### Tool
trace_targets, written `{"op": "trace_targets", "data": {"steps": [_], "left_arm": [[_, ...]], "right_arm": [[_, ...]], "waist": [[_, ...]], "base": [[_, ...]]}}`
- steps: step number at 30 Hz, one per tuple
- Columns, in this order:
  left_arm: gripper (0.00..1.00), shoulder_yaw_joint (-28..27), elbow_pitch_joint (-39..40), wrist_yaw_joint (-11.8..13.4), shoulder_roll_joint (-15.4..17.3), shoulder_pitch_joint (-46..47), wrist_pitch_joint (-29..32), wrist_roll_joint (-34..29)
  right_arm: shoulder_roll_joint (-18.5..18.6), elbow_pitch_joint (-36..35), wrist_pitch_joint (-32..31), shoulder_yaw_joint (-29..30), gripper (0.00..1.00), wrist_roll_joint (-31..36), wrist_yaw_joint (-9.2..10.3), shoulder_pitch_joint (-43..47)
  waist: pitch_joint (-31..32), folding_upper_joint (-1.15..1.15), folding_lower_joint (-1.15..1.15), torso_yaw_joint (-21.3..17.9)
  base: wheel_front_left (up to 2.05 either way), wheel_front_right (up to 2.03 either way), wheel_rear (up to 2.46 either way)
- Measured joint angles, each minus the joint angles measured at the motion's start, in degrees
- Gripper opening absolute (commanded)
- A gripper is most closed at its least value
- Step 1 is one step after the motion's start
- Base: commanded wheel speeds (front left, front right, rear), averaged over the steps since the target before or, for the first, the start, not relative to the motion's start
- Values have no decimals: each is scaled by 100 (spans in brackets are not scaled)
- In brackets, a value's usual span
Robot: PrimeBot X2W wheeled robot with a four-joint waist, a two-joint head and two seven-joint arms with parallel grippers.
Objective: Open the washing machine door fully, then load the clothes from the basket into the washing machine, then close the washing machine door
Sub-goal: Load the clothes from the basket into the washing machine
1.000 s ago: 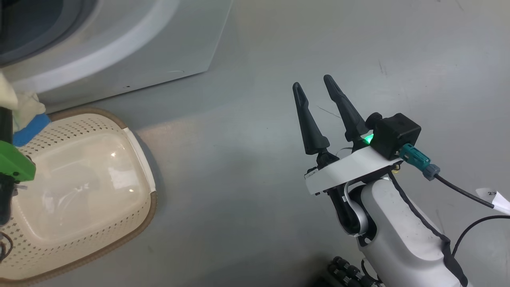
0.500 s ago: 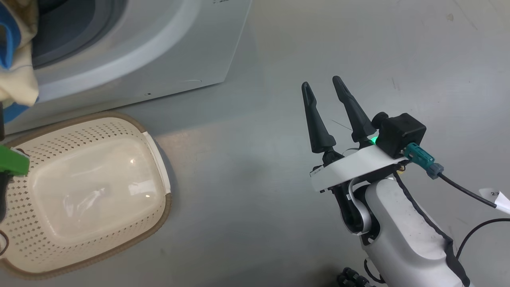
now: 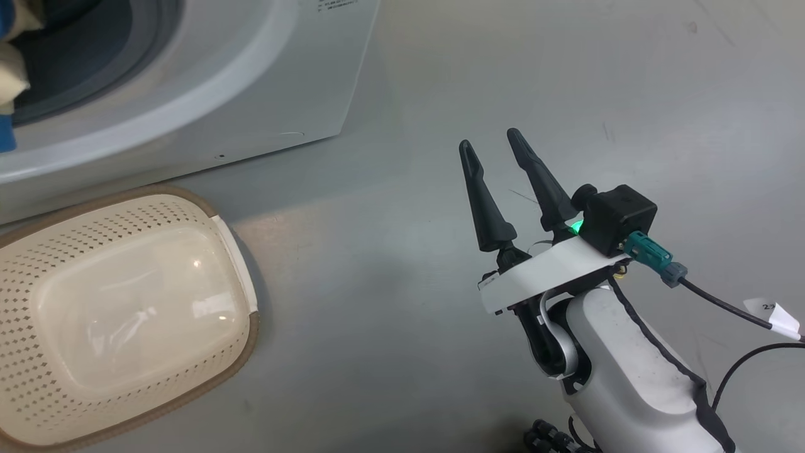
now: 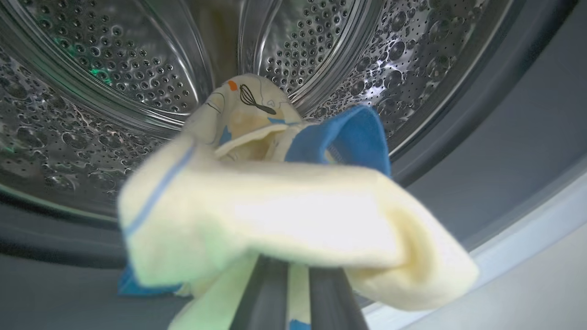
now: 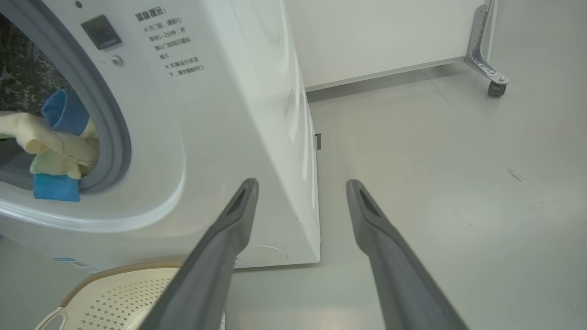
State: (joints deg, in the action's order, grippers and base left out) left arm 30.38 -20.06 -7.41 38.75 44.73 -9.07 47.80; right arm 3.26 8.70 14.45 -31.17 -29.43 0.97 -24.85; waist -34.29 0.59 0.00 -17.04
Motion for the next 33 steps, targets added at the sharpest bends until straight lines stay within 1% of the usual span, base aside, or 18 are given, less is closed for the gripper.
{"op": "trace_targets", "data": {"steps": [5,12,15,18,20,24,26,27,28,29,33], "left_arm": [[0,13,-191,0,127,480,463,22],[0,-203,-581,0,221,1063,791,65],[0,-386,-660,55,286,1376,734,63],[0,-612,-643,109,350,1813,446,-34],[0,-638,-637,109,375,2026,294,-114],[0,-505,-853,108,293,2050,301,-147],[32,-381,-1048,108,229,2042,381,-147],[69,-325,-1148,107,182,2027,453,-147],[69,-249,-1235,107,151,2001,523,-147],[100,-205,-1313,105,123,1965,577,-147],[100,-59,-1619,102,107,1957,866,-147]], "right_arm": [[-3,-93,0,-141,100,-54,-7,2],[-4,-147,0,-258,100,-149,-5,71],[-5,-204,0,-286,100,-152,3,121],[-8,-276,0,-279,100,-152,12,121],[-14,-296,0,-226,100,-152,36,122],[-15,-301,0,-224,100,-152,62,130],[-25,-301,0,-208,100,-151,70,129],[-27,-300,0,-198,100,-149,80,129],[-29,-299,0,-193,100,-148,87,128],[-29,-298,0,-191,100,-142,87,127],[-38,-271,0,-172,100,-129,88,125]], "waist": [[-88,0,0,-184],[-241,0,0,-530],[-305,0,0,-691],[-373,0,0,-838],[-423,0,0,-915],[-509,0,0,-984],[-516,0,0,-975],[-513,0,0,-959],[-503,0,0,-940],[-491,0,0,-918],[-434,0,0,-837]], "base": [[0,0,0],[0,0,0],[0,0,0],[0,0,0],[0,0,0],[0,0,0],[0,0,0],[0,0,0],[0,0,0],[0,0,0],[0,0,0]]}}
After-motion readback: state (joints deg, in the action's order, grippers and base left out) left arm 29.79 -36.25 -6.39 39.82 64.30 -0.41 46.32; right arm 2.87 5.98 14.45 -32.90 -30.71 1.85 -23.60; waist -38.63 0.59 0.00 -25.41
